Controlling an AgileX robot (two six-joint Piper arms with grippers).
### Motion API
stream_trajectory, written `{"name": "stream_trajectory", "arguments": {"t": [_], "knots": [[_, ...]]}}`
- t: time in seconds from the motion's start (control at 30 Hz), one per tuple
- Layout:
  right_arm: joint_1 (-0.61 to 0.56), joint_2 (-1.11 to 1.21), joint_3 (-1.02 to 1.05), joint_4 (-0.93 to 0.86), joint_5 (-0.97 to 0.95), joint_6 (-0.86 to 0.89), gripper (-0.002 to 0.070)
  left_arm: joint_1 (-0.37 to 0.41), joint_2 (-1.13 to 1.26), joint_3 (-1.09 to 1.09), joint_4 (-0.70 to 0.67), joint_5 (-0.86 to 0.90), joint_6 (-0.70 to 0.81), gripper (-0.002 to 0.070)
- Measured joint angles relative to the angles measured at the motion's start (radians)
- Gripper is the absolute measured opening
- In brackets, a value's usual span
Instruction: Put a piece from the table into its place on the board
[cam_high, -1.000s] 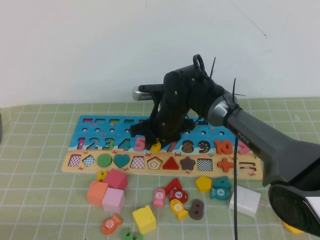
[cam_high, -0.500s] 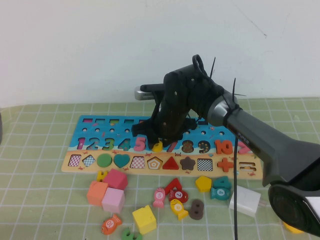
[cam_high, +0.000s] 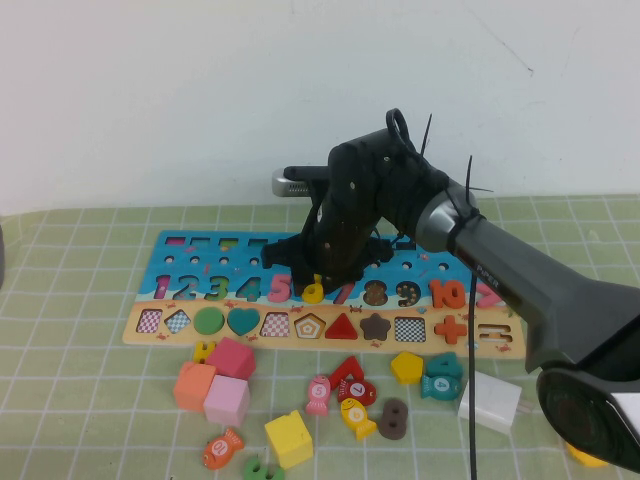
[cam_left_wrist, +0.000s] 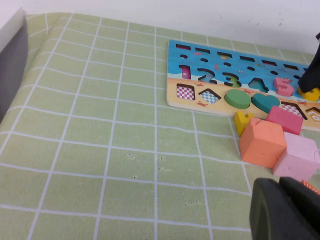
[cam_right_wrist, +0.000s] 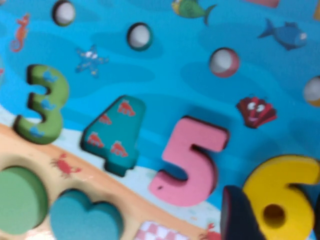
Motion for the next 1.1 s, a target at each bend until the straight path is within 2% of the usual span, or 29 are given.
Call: {"name": "stream_trajectory", "arguments": {"t": [0.6,0.77,1.1], "knots": [[0.000,-0.043,0.000,0.023,-0.020,-0.025,0.0299,0.000,0.000,0.000,0.000,0.000,0.000,-0.0001],[0.000,-0.117,0.000,-0.003,0.074,-0.136,0.0238,0.000,0.000,0.000,-0.001,0.000,0.000,-0.0001],[0.000,-0.312,0.000,-0.011,0.121,-0.376,0.0037,0.000,0.000,0.000,-0.001,0.000,0.000,-0.0001]]}}
